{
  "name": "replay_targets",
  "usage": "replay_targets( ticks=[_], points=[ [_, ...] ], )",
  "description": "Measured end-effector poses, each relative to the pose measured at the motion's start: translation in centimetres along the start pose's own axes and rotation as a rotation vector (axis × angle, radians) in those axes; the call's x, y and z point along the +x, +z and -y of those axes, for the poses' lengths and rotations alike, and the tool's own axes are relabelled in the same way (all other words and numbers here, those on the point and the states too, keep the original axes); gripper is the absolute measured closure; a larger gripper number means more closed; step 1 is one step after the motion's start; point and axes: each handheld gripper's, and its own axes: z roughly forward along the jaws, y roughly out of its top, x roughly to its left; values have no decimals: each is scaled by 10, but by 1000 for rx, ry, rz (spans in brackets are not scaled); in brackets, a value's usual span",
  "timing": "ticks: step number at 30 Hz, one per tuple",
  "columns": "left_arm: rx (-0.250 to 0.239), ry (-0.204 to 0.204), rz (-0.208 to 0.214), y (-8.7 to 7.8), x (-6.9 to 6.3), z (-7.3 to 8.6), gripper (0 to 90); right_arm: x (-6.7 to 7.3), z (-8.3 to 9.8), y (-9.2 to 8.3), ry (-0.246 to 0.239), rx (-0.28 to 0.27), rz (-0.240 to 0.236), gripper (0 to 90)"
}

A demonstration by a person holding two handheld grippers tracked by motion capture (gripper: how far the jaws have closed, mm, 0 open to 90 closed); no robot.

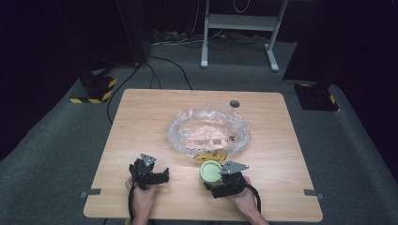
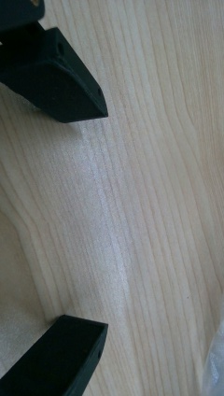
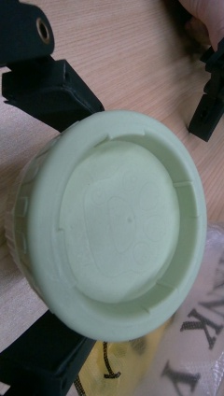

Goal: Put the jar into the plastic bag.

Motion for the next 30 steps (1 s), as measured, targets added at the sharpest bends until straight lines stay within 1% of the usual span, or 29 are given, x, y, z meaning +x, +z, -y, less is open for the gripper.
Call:
replay_targets(
  ticks=[18, 22, 26, 30],
  points=[
    [0, 0, 0, 0, 0, 0, 11, 1, 0, -1, -5, -7, 17, 111],
    [0, 0, 0, 0, 0, 0, 11, 0, -1, -3, 0, -11, 28, 112],
    [-1, -2, 0, 0, 0, 0, 11, -1, -3, -6, 0, -21, 28, 114],
    [-1, -1, 1, 0, 0, 0, 11, -1, -5, -7, -17, -9, 31, 114]
  ],
)
